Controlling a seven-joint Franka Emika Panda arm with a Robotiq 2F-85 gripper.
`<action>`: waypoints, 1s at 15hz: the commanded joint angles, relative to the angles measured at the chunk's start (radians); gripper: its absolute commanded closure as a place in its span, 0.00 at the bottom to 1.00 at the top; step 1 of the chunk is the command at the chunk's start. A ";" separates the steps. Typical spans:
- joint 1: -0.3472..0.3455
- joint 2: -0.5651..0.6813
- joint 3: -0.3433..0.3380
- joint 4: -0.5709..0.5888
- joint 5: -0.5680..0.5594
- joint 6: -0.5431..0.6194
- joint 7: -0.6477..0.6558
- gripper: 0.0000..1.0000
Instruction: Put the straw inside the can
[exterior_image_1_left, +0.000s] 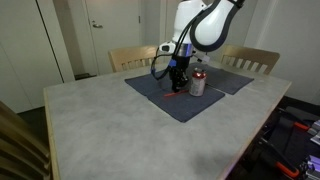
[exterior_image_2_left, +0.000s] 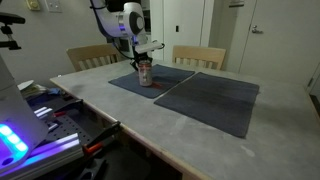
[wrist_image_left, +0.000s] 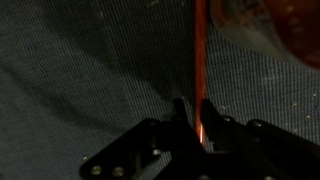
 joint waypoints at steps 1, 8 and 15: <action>-0.028 -0.006 0.028 0.002 0.040 -0.043 -0.053 0.57; -0.028 -0.006 0.032 -0.002 0.079 -0.066 -0.077 0.90; -0.029 -0.008 0.031 -0.002 0.090 -0.069 -0.084 1.00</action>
